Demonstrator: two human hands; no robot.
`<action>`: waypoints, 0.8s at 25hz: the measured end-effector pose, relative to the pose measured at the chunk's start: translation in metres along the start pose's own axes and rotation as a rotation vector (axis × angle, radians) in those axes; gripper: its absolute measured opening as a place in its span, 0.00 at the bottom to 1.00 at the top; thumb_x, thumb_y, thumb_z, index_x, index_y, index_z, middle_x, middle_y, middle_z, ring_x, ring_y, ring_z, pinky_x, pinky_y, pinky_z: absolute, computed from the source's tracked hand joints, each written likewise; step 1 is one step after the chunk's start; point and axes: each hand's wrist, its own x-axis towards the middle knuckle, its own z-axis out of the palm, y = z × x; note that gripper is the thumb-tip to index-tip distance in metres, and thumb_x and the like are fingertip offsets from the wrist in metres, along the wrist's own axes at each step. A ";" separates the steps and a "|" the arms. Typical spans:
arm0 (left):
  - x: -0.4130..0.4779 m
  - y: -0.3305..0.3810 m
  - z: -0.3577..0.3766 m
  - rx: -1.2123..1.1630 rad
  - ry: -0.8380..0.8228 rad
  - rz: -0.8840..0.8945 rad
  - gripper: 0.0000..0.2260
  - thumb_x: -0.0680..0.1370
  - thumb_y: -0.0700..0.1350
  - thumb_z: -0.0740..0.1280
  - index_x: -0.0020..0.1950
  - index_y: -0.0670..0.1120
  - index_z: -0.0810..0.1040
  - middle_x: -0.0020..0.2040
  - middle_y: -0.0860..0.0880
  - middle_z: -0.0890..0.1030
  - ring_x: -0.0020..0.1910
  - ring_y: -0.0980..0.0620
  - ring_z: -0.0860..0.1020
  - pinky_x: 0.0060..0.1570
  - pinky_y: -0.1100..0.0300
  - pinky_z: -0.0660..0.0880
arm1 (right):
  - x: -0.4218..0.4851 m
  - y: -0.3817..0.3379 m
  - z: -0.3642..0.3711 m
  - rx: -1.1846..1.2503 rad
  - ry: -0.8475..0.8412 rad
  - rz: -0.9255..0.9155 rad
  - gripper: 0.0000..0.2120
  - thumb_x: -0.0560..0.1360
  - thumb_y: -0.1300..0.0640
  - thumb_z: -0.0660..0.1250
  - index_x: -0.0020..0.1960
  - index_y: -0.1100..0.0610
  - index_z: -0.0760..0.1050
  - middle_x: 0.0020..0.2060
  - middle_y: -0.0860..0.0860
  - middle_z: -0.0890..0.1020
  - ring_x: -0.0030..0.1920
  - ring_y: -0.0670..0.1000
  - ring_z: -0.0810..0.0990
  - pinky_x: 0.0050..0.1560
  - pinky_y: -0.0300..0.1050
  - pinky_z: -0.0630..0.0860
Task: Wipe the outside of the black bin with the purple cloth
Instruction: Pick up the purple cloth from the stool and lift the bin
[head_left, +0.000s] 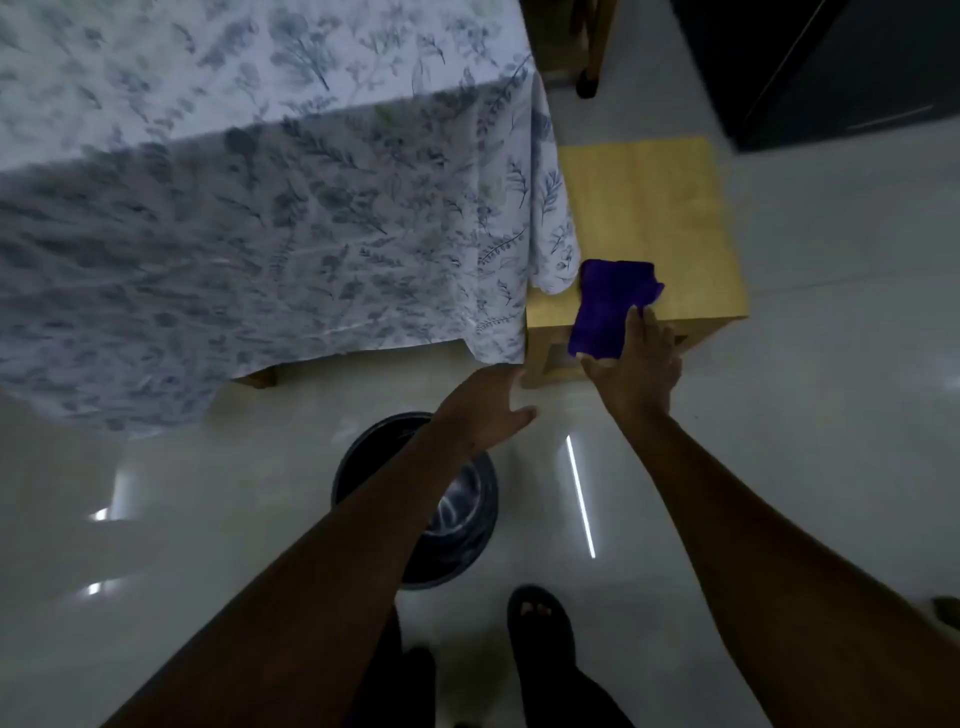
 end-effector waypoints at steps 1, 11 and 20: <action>0.006 -0.006 0.006 0.003 0.020 0.012 0.32 0.77 0.55 0.66 0.76 0.45 0.61 0.75 0.45 0.66 0.73 0.48 0.64 0.71 0.56 0.61 | 0.006 0.000 0.010 -0.010 0.028 -0.008 0.45 0.69 0.39 0.70 0.76 0.57 0.55 0.76 0.60 0.58 0.75 0.64 0.57 0.68 0.65 0.62; -0.005 -0.073 0.052 0.015 0.024 -0.016 0.31 0.78 0.55 0.65 0.77 0.45 0.59 0.77 0.47 0.62 0.75 0.49 0.61 0.72 0.59 0.57 | -0.012 0.001 0.058 0.308 0.360 -0.070 0.27 0.70 0.61 0.66 0.69 0.59 0.69 0.71 0.61 0.66 0.68 0.62 0.65 0.62 0.52 0.69; -0.048 -0.145 0.105 0.046 0.011 0.022 0.30 0.77 0.54 0.67 0.76 0.43 0.63 0.74 0.45 0.67 0.73 0.48 0.66 0.70 0.59 0.61 | -0.133 0.002 0.145 0.736 0.200 0.083 0.27 0.66 0.57 0.66 0.65 0.57 0.73 0.62 0.55 0.75 0.61 0.52 0.75 0.59 0.47 0.77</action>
